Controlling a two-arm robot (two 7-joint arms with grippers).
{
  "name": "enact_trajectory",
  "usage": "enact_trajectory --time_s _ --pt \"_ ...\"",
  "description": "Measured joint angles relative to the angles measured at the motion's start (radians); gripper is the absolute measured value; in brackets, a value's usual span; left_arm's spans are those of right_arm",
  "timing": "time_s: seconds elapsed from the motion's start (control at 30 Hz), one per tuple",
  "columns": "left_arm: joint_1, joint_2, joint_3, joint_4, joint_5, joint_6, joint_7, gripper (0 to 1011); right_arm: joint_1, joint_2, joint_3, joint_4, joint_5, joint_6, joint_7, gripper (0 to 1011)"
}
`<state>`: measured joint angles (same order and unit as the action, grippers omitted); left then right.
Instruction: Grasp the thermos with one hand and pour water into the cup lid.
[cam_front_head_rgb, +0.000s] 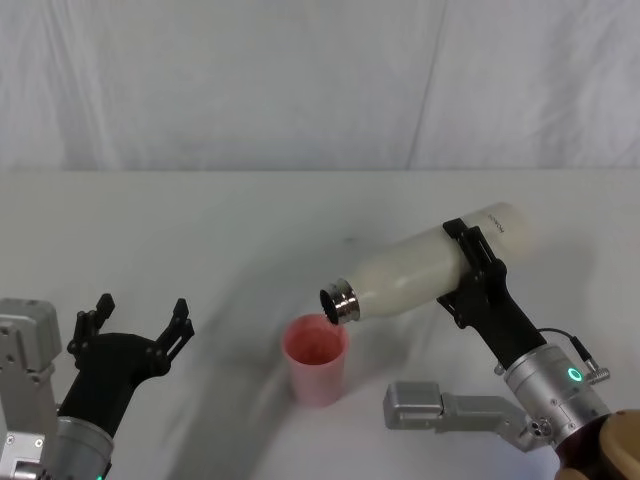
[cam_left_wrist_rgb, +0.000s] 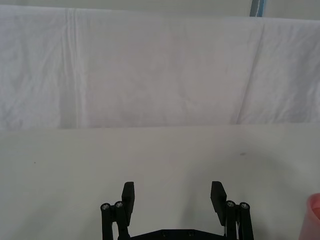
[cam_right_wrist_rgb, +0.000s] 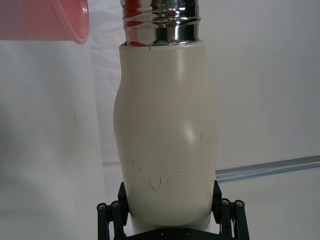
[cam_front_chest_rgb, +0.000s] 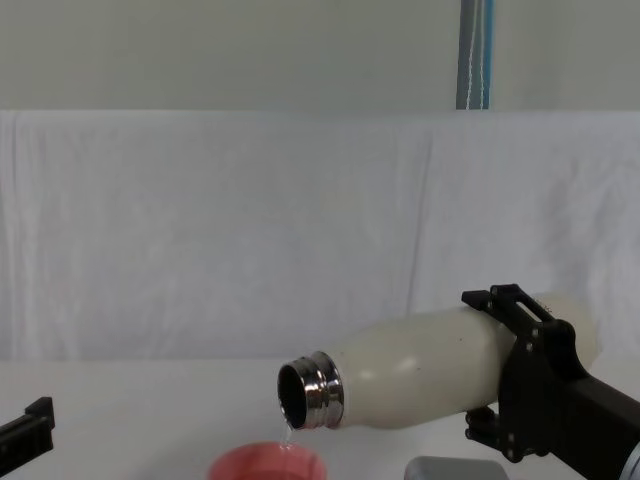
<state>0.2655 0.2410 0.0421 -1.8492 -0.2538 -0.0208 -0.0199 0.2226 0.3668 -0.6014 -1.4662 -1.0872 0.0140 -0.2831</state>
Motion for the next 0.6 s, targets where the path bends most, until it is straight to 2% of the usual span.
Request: enact_trajectory --time_s 0.6 --pt "0.0 0.0 0.0 0.0 0.0 0.0 0.0 1001 0.005 0.003 -0.004 0.003 -0.007 0.001 -0.002 955"
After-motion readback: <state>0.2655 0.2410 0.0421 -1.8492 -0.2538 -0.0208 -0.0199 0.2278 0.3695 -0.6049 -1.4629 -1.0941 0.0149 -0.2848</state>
